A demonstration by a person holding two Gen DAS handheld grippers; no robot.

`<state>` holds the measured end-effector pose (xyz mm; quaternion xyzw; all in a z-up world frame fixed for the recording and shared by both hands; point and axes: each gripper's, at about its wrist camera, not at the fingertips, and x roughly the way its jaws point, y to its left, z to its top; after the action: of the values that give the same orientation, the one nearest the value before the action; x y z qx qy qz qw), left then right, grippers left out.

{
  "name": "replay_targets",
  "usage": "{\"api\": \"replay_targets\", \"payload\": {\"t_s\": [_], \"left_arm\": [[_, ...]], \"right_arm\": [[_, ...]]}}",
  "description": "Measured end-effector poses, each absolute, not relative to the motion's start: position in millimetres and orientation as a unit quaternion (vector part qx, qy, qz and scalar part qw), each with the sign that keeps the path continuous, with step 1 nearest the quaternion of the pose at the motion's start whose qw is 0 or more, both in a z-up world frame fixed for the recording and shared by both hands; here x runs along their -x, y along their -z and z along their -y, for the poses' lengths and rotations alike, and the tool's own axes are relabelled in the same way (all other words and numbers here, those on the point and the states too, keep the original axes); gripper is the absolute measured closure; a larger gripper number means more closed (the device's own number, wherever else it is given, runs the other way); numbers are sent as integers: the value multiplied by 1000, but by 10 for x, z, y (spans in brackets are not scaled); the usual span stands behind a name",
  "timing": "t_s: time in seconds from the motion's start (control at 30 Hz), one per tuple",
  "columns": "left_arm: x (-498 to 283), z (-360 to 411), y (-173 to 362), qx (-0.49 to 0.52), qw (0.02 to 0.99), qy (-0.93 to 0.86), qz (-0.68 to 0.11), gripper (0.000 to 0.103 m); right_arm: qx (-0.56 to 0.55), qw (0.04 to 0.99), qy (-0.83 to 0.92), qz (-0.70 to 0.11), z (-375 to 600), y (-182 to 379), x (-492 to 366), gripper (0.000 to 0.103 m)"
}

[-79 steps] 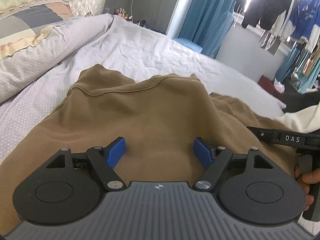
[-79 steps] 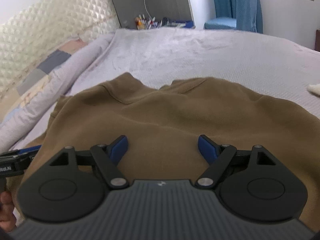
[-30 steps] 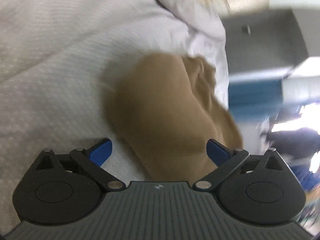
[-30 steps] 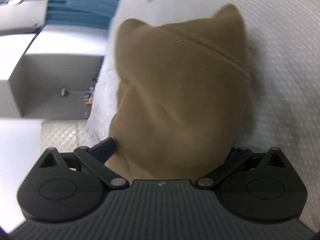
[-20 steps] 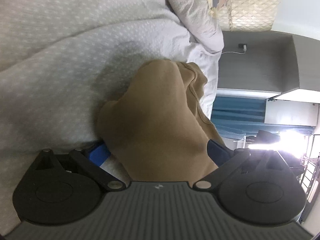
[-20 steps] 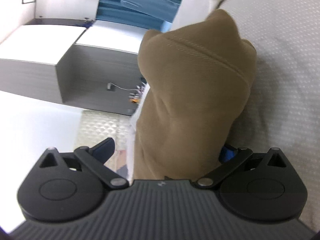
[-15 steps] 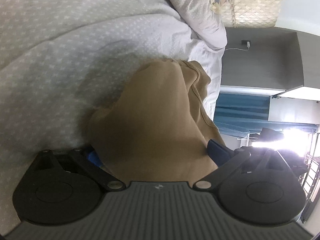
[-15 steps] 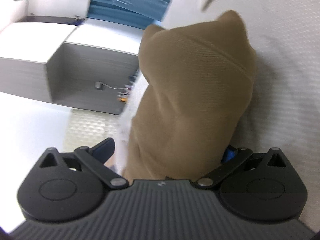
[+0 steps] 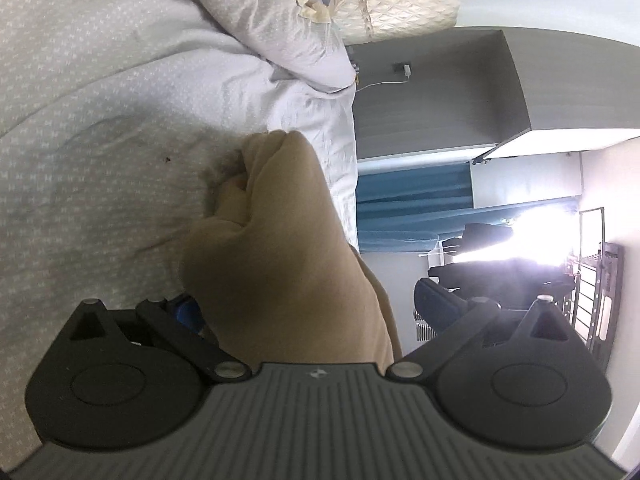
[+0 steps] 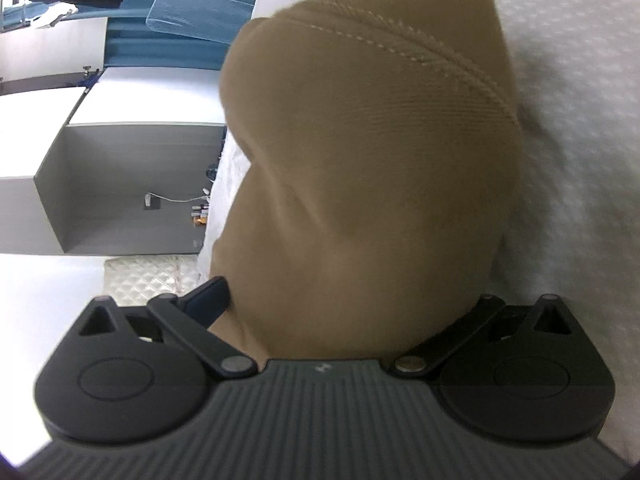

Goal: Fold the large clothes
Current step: 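Grasp the folded brown hoodie edge with the left tool while the right tool grasps beside it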

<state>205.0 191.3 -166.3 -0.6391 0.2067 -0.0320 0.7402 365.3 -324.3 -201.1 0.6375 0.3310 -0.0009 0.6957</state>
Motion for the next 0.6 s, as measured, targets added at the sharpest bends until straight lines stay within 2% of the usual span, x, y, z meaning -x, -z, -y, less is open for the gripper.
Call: {"api": "replay_targets", "payload": {"t_s": [0.37,0.6], "left_arm": [[-2204,-1980,2001,683,682,-1,-262,0],[-2330,-1963,2014,680,682,-23,-269,2]], "right_arm": [[-577,763,-82,-281,3201,1561,-3652,0],[-592,739,-43,-318,3273,1787,-3727,0]]}}
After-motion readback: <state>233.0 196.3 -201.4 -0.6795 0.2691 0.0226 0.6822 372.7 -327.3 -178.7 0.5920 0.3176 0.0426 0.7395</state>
